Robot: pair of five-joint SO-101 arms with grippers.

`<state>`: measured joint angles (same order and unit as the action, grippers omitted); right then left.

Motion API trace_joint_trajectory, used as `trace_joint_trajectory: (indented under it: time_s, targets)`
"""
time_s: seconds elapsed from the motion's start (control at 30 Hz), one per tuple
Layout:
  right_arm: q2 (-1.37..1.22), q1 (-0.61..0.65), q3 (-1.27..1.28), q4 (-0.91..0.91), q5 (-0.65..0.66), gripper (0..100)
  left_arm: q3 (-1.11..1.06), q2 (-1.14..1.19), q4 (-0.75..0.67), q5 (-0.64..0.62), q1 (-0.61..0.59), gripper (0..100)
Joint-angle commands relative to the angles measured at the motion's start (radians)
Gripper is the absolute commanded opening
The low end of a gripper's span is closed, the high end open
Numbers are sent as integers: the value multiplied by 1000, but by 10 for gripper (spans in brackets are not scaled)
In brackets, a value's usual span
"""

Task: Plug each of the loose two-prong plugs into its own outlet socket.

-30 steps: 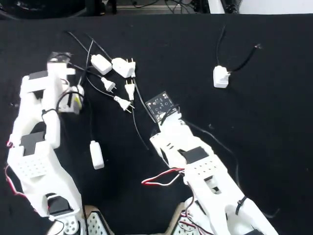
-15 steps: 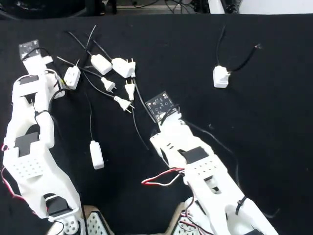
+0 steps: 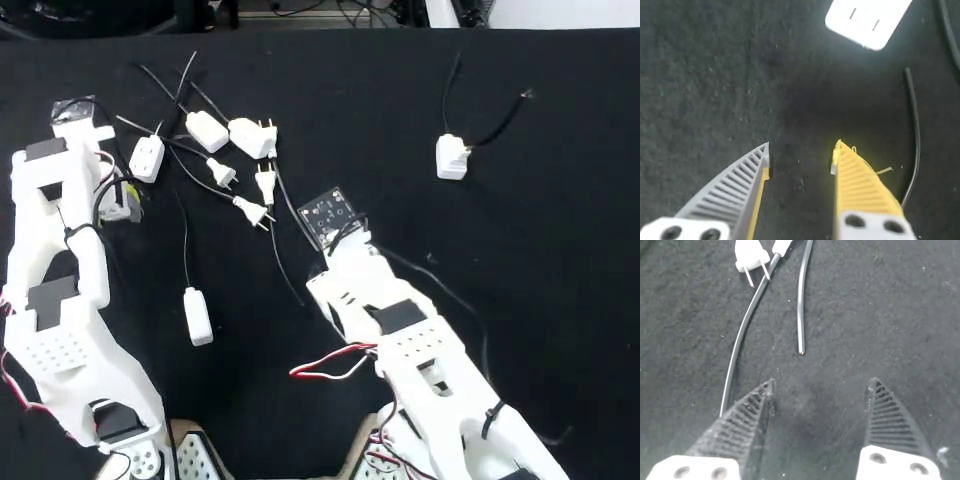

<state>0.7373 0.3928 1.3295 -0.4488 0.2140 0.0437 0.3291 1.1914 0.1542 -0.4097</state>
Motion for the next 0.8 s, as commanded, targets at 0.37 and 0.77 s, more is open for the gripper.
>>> trace_joint_trajectory:
  time_s: [0.37, 0.77]
  targets:
    - [31, 15, -4, 23, 3, 272, -90, -69, 196, 15, -18, 203]
    - [31, 15, -4, 23, 3, 272, -509, -534, 187, 71, 113, 206]
